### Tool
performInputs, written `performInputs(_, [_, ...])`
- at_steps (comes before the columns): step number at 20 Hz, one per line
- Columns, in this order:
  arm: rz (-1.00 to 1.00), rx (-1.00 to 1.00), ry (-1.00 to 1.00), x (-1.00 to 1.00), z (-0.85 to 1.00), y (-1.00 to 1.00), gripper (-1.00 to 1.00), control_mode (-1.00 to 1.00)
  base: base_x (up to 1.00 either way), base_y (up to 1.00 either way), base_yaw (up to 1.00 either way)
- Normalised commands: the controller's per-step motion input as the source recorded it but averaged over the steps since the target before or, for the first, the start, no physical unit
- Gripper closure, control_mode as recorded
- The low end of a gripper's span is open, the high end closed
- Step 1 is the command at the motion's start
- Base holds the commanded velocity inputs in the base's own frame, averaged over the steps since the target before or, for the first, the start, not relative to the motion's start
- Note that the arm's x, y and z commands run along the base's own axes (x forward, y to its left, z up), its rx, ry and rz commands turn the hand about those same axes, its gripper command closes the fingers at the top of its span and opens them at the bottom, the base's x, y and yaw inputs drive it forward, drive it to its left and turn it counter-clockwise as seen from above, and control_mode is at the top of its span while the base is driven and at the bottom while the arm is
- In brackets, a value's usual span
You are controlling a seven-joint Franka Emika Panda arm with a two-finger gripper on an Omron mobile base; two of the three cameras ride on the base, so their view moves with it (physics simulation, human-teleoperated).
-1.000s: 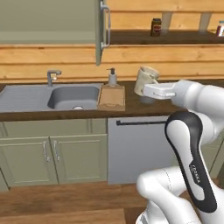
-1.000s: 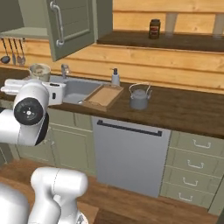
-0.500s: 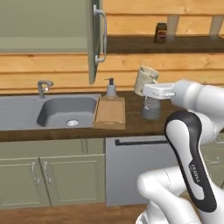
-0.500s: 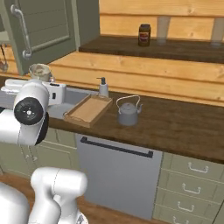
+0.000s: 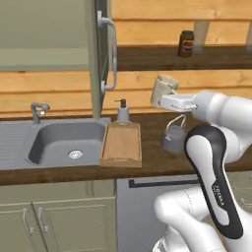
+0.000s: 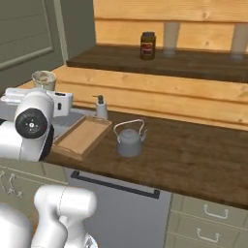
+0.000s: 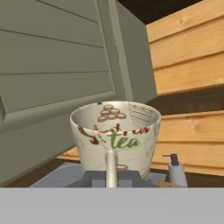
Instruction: Pick the kettle from the counter and place it on the tray. Then pick the mug from the cabinet and place it on the tray. Then close the cabinet doors.
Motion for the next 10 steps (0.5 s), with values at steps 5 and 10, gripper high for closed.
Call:
performInputs(5, [0.00,0.00,0.00,0.00,0.00,0.00,1.00,1.00,0.64,-0.14,-0.08])
performInputs(10, [0.00,0.00,0.00,0.00,0.00,0.00,1.00,1.00,0.51,-0.11,-0.16])
